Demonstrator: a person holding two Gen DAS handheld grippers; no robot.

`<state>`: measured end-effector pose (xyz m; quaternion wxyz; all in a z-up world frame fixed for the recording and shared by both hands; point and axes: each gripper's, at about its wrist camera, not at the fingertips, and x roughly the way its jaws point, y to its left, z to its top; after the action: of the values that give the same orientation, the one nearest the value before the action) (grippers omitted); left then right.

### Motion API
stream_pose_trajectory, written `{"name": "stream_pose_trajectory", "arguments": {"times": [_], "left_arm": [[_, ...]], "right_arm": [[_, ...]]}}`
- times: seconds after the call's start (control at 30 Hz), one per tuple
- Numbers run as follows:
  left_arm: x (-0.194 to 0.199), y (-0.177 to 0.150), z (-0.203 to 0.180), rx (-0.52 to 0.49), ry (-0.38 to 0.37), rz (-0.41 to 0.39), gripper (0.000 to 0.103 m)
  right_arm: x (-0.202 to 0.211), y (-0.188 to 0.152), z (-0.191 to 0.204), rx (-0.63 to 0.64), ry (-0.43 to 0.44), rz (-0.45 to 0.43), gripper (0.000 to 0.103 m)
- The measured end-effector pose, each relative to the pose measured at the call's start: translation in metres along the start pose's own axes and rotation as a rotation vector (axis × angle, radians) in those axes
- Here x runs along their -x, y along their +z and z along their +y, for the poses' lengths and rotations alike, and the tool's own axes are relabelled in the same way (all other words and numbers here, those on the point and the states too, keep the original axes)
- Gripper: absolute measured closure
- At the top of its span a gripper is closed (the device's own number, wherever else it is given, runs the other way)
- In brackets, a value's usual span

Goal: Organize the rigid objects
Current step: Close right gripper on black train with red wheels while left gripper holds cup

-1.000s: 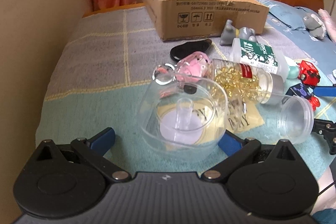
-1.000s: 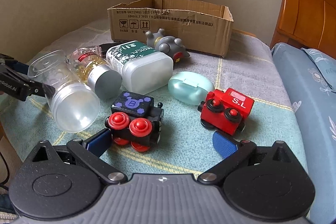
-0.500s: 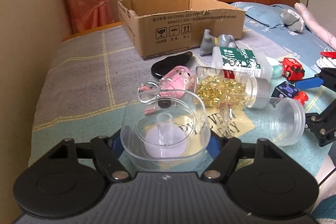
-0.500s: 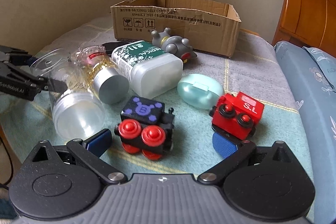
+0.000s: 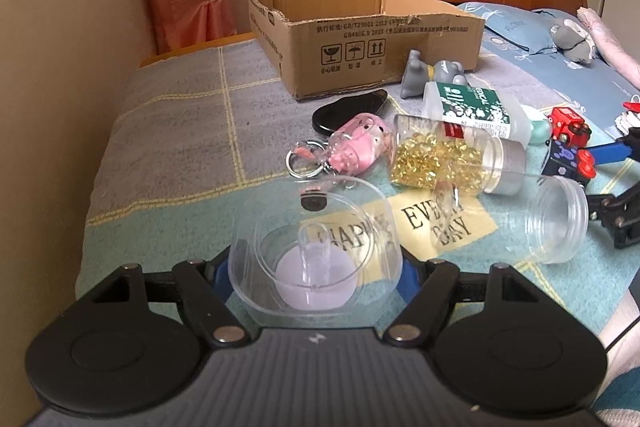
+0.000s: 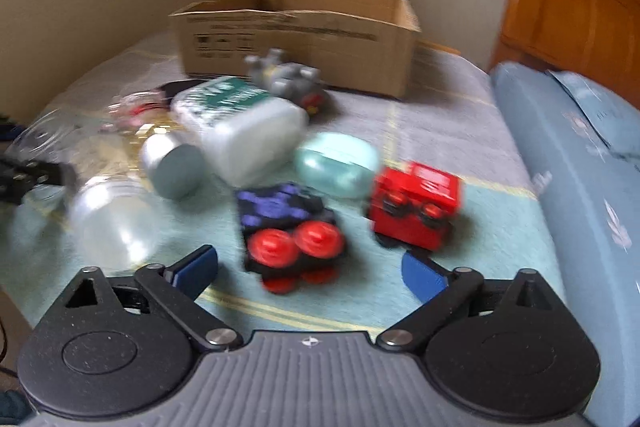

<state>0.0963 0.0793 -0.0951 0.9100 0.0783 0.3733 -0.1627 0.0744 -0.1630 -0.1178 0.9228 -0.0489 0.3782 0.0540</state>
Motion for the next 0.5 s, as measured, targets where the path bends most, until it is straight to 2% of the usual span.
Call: {"name": "stream_pose_trajectory", "arguments": {"times": [0.03,0.3,0.37,0.5], "left_arm": [[-0.001,0.000,0.000,0.000,-0.001,0.001,0.029],[-0.003,0.003,0.000,0.002,-0.008,0.010,0.029],[-0.003,0.004,0.001,0.008,-0.013,0.014,0.029],[-0.003,0.006,0.002,0.015,-0.016,0.025,0.030]], "right_arm": [[-0.001,0.002,0.003,0.012,0.015,-0.004,0.013],[-0.009,0.014,0.006,0.060,0.053,-0.002,0.016],[-0.009,0.017,0.004,0.070,0.067,0.001,0.020],[-0.009,0.021,0.003,0.091,0.065,0.011,0.037]]}}
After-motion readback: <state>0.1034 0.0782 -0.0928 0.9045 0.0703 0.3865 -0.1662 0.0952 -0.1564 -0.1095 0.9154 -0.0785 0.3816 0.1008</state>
